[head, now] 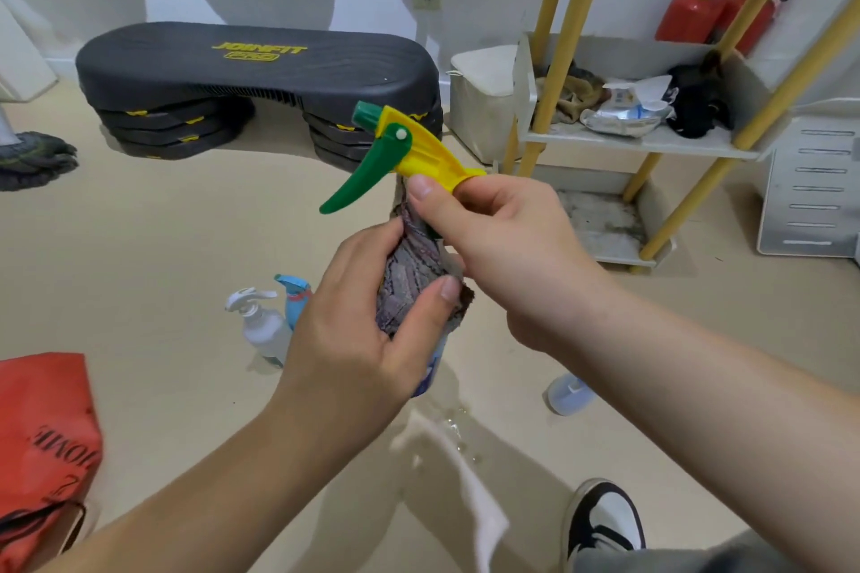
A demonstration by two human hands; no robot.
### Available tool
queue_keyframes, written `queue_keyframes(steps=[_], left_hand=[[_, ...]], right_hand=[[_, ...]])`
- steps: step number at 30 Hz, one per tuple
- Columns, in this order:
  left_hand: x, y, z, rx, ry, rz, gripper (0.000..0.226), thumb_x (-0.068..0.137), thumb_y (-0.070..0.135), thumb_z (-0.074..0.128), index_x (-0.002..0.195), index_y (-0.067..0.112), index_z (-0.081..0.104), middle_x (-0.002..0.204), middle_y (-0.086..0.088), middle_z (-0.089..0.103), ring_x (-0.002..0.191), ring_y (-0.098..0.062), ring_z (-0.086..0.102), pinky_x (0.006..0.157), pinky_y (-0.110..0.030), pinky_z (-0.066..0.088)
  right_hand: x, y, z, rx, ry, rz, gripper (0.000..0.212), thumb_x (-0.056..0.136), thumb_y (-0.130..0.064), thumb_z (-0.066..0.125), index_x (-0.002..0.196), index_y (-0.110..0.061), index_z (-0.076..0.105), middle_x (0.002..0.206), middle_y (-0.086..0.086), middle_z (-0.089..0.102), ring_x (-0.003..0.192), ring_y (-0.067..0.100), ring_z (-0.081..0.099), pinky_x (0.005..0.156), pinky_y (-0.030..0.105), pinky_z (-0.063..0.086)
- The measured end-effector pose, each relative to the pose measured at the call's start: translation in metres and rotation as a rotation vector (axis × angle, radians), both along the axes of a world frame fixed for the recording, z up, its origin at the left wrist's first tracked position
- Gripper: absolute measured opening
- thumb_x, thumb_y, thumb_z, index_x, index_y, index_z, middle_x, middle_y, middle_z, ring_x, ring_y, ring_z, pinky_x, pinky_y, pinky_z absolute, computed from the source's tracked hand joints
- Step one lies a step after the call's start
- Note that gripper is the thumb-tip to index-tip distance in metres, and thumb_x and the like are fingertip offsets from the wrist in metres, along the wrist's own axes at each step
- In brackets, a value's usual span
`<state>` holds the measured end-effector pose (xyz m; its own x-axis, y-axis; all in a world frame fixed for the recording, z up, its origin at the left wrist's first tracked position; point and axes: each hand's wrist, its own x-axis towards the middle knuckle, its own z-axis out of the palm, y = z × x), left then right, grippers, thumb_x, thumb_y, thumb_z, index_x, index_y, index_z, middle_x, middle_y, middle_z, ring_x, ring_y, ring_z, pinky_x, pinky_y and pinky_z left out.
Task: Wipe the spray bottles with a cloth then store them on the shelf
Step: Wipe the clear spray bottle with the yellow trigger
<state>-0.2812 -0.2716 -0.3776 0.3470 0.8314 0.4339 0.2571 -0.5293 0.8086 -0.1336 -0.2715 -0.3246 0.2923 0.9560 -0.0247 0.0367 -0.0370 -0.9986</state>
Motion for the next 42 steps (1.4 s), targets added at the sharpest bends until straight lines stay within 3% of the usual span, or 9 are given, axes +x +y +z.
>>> queue_keyframes(steps=[5,8,11,16,23,28,33,38,42], left_hand=[[0.002,0.028,0.007,-0.704,-0.187,0.058,0.030,0.108,0.037,0.053,0.093,0.017,0.068,0.085,0.005,0.075,0.076,-0.016,0.066,0.062,-0.027,0.046],[0.002,0.041,0.010,-1.096,-0.244,-0.016,0.030,0.103,0.046,0.055,0.108,0.021,0.071,0.100,-0.005,0.075,0.078,-0.024,0.065,0.059,-0.027,0.044],[0.012,0.029,0.008,-1.004,-0.154,0.095,0.039,0.099,0.059,0.048,0.106,0.029,0.072,0.100,0.000,0.080,0.089,-0.024,0.075,0.072,-0.035,0.053],[0.013,-0.011,-0.019,-0.025,0.094,-0.045,0.040,0.104,0.041,0.043,0.138,0.022,0.053,0.122,0.001,0.059,0.116,-0.014,0.058,0.099,-0.030,0.045],[0.003,0.035,0.002,-1.122,-0.306,0.056,0.032,0.102,0.047,0.049,0.094,0.026,0.072,0.098,-0.004,0.078,0.089,-0.024,0.070,0.085,-0.037,0.048],[0.019,0.006,0.004,-0.817,-0.234,0.174,0.026,0.103,0.050,0.047,0.107,0.033,0.067,0.108,-0.005,0.075,0.090,-0.020,0.069,0.073,-0.033,0.050],[0.015,-0.004,-0.023,-0.064,0.202,-0.088,0.061,0.104,0.047,0.038,0.160,0.023,0.037,0.162,0.000,0.038,0.153,-0.016,0.034,0.123,-0.043,0.033],[0.020,0.020,-0.006,-0.612,-0.286,0.077,0.028,0.111,0.031,0.040,0.116,0.030,0.068,0.105,0.013,0.076,0.101,0.002,0.069,0.088,-0.021,0.054],[0.020,0.022,-0.004,-1.076,-0.166,0.187,0.041,0.098,0.058,0.047,0.089,0.025,0.070,0.081,0.002,0.070,0.073,-0.023,0.057,0.063,-0.034,0.038]], right_hand=[[-0.001,0.000,-0.004,-0.019,-0.029,-0.020,0.039,0.096,-0.028,0.073,0.086,0.010,0.068,0.069,0.009,0.055,0.063,0.014,0.049,0.060,0.028,0.043],[0.002,0.000,-0.005,-0.062,-0.043,-0.005,0.044,0.097,-0.031,0.072,0.094,0.013,0.065,0.079,0.013,0.056,0.069,0.016,0.048,0.064,0.032,0.042],[0.004,0.002,-0.008,-0.102,-0.016,-0.017,0.048,0.096,-0.032,0.073,0.095,0.014,0.062,0.081,0.013,0.057,0.074,0.019,0.053,0.074,0.052,0.057],[0.003,0.004,-0.011,-0.093,-0.061,-0.081,0.040,0.095,-0.028,0.074,0.068,-0.004,0.058,0.052,-0.008,0.043,0.051,0.008,0.040,0.049,0.019,0.035],[-0.002,-0.001,-0.001,-0.040,-0.055,-0.057,0.041,0.097,-0.032,0.071,0.090,0.008,0.069,0.092,0.028,0.070,0.074,0.018,0.059,0.068,0.036,0.052],[0.005,0.004,-0.006,-0.084,-0.019,-0.113,0.050,0.098,-0.035,0.070,0.102,0.015,0.063,0.087,0.029,0.065,0.075,0.021,0.054,0.069,0.038,0.050],[0.005,0.007,-0.008,-0.110,0.011,-0.171,0.047,0.097,-0.032,0.072,0.087,0.013,0.061,0.068,0.009,0.051,0.059,0.016,0.050,0.048,0.020,0.040],[0.010,0.006,-0.003,-0.081,0.021,-0.180,0.046,0.097,-0.033,0.071,0.097,0.012,0.067,0.080,0.012,0.058,0.068,0.012,0.052,0.061,0.024,0.045],[0.013,0.005,-0.009,-0.128,0.057,-0.213,0.044,0.096,-0.032,0.073,0.100,0.012,0.068,0.085,0.010,0.066,0.071,0.012,0.057,0.066,0.027,0.047]])
